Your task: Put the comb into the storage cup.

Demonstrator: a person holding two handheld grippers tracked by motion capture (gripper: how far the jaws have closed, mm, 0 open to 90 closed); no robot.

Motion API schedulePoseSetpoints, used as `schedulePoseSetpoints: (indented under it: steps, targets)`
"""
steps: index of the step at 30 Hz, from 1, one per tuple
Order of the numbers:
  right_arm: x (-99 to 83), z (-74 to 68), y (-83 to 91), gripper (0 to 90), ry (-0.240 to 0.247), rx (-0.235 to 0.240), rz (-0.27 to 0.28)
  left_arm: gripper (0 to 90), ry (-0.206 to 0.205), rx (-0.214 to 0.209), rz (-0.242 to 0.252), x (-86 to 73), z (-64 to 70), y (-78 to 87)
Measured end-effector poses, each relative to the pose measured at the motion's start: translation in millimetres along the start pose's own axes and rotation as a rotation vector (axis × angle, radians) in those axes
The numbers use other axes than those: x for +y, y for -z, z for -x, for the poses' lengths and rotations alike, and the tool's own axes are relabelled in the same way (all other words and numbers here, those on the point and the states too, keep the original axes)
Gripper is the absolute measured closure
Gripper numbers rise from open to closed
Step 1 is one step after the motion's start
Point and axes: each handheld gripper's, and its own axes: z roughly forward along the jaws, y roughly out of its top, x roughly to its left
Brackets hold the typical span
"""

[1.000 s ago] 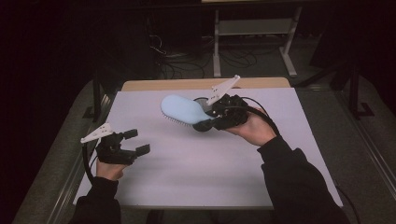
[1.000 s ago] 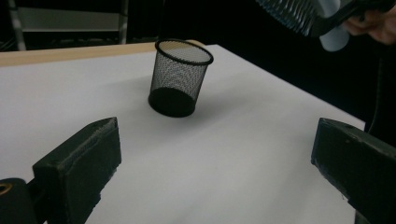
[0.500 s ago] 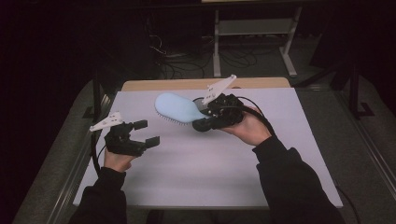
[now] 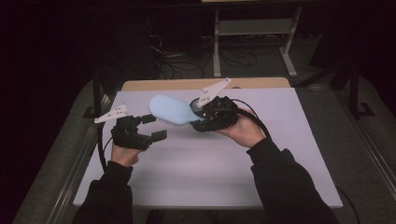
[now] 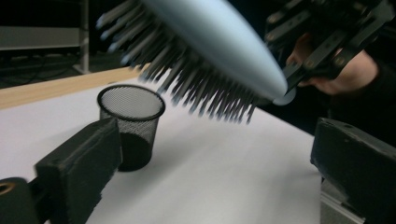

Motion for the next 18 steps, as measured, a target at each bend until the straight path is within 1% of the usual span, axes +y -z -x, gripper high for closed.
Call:
schedulePoseSetpoints:
  steps: [4,8,10,13,15,18]
  targets:
    - [0.6,-1.6,-3.4,68.5,-0.003,0.002,0.003,4.9,0.006,-0.015,0.011,2.4,1.2,-2.1]
    - [1.8,-2.3,-6.8,68.6,-0.002,0.006,0.011,4.9,0.001,-0.020,0.000,4.2,1.6,-4.3]
    - [2.4,-3.1,-8.7,68.6,0.001,0.007,0.015,5.0,0.005,-0.019,0.004,5.0,2.0,-4.9]
    - [3.1,-4.8,-12.2,68.6,0.005,0.013,0.019,5.9,-0.003,-0.016,-0.002,6.3,3.0,-6.1]
    - [3.7,-6.1,-15.2,68.5,0.015,0.015,0.018,6.5,-0.003,-0.017,-0.002,7.1,3.4,-7.4]
    - [4.2,-7.9,-19.1,68.6,0.014,0.017,0.024,6.7,0.018,-0.019,0.009,7.5,2.6,-9.0]
